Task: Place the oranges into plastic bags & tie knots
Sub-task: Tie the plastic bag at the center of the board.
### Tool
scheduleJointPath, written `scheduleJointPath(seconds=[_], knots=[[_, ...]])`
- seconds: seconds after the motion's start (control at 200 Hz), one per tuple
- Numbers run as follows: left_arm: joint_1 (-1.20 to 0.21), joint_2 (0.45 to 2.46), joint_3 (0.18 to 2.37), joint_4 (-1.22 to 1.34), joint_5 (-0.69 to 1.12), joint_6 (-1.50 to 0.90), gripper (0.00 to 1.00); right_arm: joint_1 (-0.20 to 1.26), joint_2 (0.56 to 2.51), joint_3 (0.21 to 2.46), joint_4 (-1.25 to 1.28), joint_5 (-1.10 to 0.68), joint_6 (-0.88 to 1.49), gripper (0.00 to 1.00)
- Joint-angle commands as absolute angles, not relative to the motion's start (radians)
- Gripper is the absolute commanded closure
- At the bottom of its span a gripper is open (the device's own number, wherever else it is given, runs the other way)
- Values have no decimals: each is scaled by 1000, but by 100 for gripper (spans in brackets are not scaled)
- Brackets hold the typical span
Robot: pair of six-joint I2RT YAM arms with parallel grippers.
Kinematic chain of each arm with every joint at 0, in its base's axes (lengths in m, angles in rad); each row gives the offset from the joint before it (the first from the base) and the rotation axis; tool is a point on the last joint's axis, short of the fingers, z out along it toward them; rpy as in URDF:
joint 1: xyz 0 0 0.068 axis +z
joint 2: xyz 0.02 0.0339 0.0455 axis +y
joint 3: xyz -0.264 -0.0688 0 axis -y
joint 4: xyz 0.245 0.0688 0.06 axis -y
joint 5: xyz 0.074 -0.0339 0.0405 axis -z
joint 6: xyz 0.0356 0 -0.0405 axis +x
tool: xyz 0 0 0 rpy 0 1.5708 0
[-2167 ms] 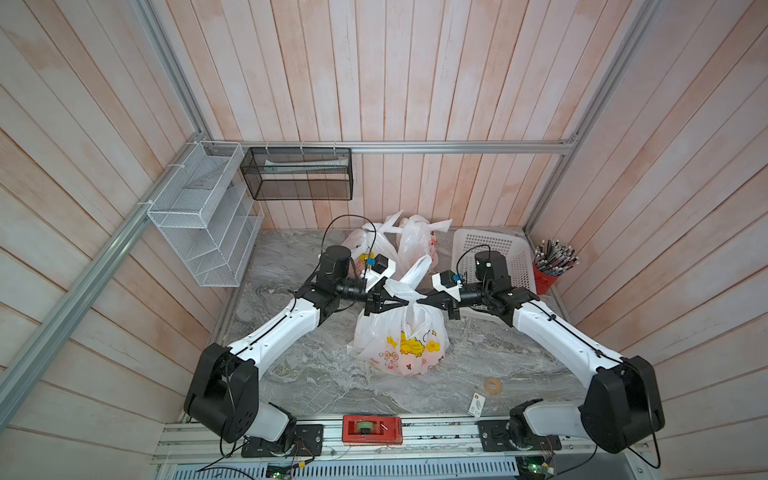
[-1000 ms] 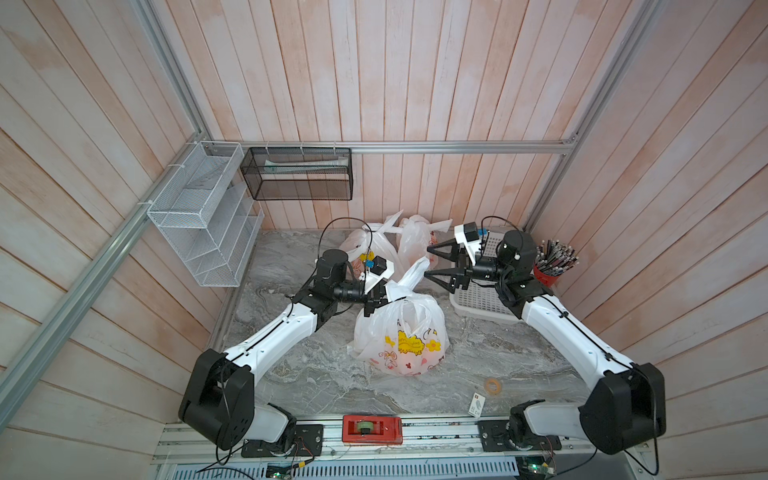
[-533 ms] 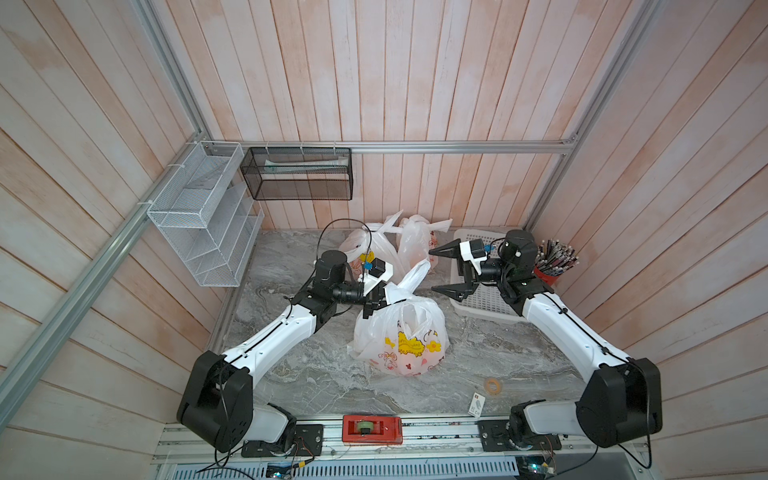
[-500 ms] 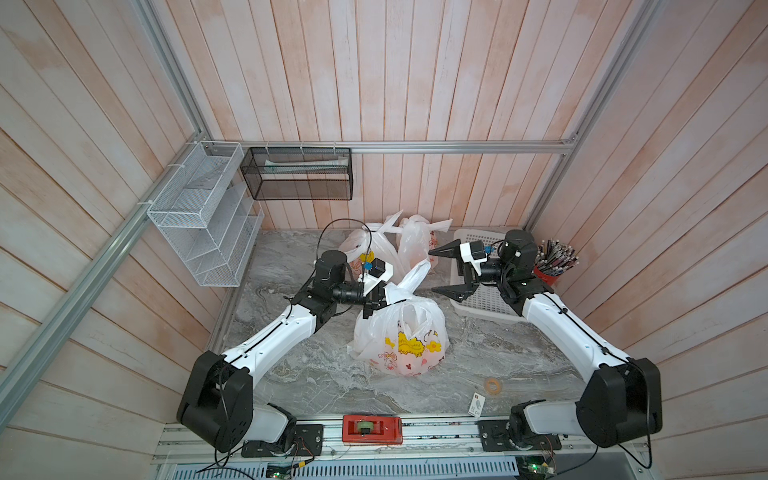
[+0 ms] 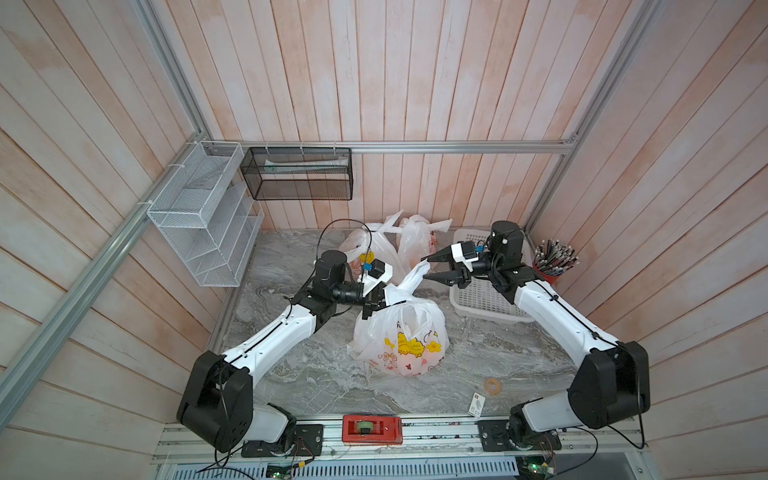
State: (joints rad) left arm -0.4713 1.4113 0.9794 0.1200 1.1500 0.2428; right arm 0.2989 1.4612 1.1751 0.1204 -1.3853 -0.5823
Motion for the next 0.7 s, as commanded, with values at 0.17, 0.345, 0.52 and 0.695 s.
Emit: scheduleJointPath(seconds=[0.17, 0.345, 0.52, 0.695], knots=[[-419, 1381, 931, 219, 1151, 157, 100, 301, 1373, 1135, 46, -1381, -634, 100], [-400, 1364, 906, 239, 1018, 135, 100, 318, 1262, 1027, 35, -1274, -606, 100], [-395, 1362, 899, 253, 930, 121, 100, 439, 1139, 873, -11, -1057, -582, 100], [-393, 1361, 896, 289, 933, 105, 100, 533, 1128, 740, 33, -938, -472, 100]])
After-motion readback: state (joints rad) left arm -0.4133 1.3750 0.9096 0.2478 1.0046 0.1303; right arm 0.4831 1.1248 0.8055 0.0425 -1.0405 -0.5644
